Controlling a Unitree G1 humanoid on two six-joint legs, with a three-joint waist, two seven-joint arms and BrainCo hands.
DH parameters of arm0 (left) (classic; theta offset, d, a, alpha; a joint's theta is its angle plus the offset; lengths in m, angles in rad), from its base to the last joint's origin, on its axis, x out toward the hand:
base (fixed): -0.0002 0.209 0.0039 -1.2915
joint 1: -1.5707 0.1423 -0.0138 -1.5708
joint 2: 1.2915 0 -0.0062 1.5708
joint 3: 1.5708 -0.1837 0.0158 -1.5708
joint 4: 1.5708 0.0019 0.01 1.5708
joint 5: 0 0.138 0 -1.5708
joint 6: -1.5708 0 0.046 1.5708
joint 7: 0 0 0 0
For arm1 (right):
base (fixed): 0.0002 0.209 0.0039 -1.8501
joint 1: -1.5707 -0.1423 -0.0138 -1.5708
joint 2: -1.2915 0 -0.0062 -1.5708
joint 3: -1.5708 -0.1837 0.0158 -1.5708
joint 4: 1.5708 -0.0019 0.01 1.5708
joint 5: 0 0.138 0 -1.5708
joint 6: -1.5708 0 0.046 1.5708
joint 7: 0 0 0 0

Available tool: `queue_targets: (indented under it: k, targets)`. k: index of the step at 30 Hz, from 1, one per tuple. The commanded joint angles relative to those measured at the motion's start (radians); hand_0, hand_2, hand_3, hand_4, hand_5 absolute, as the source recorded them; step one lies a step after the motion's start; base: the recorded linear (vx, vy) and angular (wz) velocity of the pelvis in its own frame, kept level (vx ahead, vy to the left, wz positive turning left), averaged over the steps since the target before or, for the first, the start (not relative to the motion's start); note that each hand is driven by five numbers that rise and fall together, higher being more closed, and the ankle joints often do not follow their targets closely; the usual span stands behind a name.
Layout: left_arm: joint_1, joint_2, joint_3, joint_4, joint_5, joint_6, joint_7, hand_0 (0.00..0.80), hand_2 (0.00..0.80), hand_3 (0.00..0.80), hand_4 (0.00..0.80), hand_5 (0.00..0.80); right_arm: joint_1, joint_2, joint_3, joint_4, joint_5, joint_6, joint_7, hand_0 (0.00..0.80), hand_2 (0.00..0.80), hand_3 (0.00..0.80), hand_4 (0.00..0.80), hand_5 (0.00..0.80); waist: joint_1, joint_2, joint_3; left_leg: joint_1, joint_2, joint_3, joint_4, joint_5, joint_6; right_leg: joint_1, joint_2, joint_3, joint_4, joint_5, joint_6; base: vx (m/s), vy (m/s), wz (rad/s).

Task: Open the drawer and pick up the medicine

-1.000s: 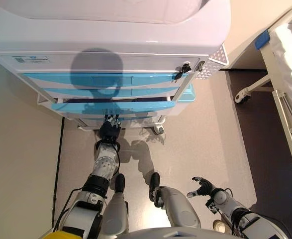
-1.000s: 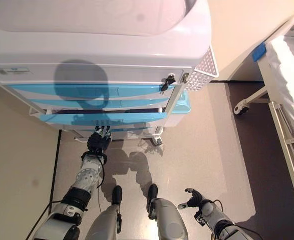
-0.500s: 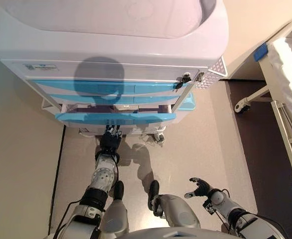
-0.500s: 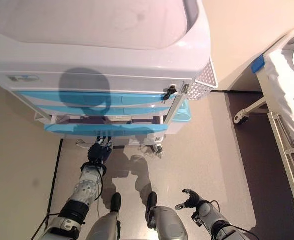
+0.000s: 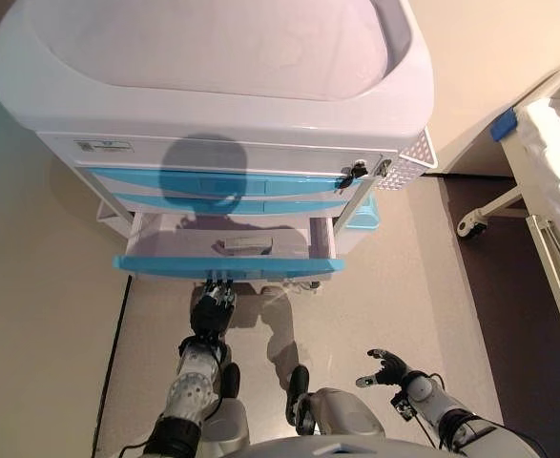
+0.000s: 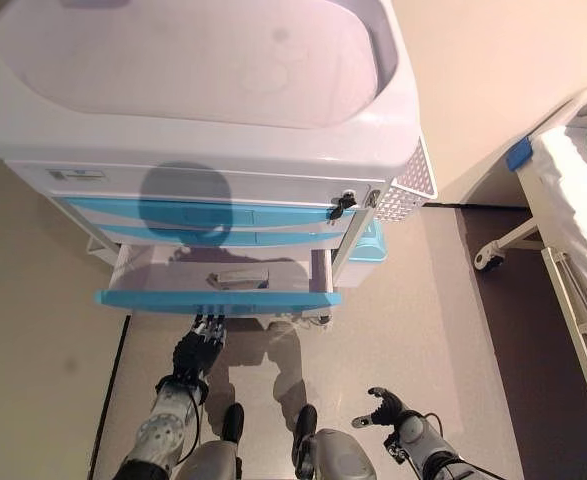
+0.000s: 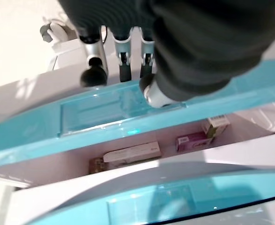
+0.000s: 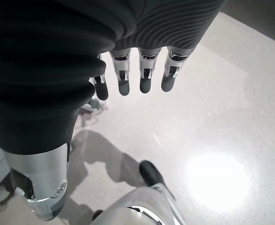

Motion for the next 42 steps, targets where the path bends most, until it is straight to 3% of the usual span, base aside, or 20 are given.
queue_targets:
  k: [1,7,21,34,42]
  targets:
    - [0.018,0.047,0.158,-0.341,0.069,-0.136,-0.254,0.800,0.800,0.800,0.800,0.800,0.107,-0.058,0.029,0.141,-0.018,0.016,0.004,0.000,0.000,0.000,0.000,0.000,0.080,0.062,-0.291,-0.037,-0.108,0.013,0.028,-0.042,0.078,-0.003,-0.054,0.014,0.069,0.022,0.096,0.015,0.025,0.07]
    - [0.083,0.058,0.235,-0.409,0.086,-0.153,-0.264,0.800,0.800,0.800,0.800,0.800,0.110,-0.058,0.023,0.149,-0.040,0.015,0.015,0.000,0.000,0.000,0.000,0.000,0.106,0.064,-0.296,-0.023,-0.117,0.006,0.028,-0.048,0.084,0.016,-0.065,0.004,0.072,0.013,0.100,0.002,0.020,0.01]
    - [0.091,0.051,0.329,-0.582,0.119,-0.239,-0.249,0.800,0.800,0.800,0.800,0.800,0.079,-0.028,0.059,0.156,-0.051,0.010,0.016,0.000,0.000,0.000,0.000,0.000,0.151,0.058,-0.305,-0.014,-0.128,-0.015,0.032,-0.057,0.088,0.033,-0.074,-0.017,0.071,0.001,0.096,-0.001,-0.004,0.02]
    - [0.116,0.023,0.382,-0.559,0.133,-0.260,-0.227,0.800,0.800,0.800,0.800,0.800,0.067,-0.031,0.072,0.167,-0.059,0.011,0.008,0.000,0.000,0.000,0.000,0.000,0.180,0.056,-0.307,-0.034,-0.125,-0.033,0.042,-0.051,0.079,0.046,-0.065,-0.037,0.028,0.007,0.091,-0.014,-0.023,0.20]
    - [0.147,-0.012,0.364,-0.436,0.097,-0.219,-0.208,0.800,0.800,0.800,0.800,0.800,0.060,-0.032,0.063,0.155,-0.043,0.014,-0.004,0.000,0.000,0.000,0.000,0.000,0.181,0.057,-0.305,-0.048,-0.121,-0.026,0.037,-0.043,0.077,0.041,-0.054,-0.026,-0.003,0.024,0.091,-0.004,-0.003,0.01]
